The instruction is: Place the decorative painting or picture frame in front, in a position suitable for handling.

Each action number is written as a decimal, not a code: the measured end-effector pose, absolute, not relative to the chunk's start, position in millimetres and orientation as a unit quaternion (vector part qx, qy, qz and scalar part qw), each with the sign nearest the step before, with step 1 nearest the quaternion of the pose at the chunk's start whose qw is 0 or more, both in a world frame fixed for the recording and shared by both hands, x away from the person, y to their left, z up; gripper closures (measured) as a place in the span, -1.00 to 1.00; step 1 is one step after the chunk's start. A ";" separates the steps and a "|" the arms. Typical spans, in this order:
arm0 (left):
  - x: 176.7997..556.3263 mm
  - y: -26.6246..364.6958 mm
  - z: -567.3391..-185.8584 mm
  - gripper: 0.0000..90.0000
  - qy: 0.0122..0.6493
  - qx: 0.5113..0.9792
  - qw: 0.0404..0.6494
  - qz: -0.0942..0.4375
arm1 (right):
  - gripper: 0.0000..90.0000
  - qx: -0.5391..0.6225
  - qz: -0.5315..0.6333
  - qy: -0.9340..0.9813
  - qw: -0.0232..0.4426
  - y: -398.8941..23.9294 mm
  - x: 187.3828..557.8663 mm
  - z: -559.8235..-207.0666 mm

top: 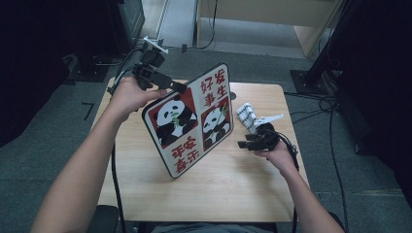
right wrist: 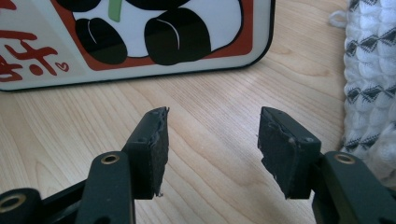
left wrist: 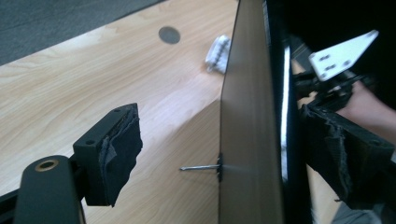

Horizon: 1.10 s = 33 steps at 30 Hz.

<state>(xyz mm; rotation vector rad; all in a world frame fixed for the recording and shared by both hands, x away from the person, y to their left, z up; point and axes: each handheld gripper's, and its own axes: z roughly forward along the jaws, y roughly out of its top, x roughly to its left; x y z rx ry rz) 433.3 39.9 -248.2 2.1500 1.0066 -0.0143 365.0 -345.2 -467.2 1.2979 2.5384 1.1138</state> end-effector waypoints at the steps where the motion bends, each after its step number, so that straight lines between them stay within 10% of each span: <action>1: 432.2 42.1 -246.0 -0.67 0.394 0.839 0.375 -0.004 | -0.02 0.426 0.364 0.827 0.039 -345.4 365.2 -467.0; 33: 397.8 130.6 -254.2 -0.08 0.430 0.808 0.404 0.011 | 0.08 0.428 0.376 0.819 0.073 -353.0 377.0 -456.6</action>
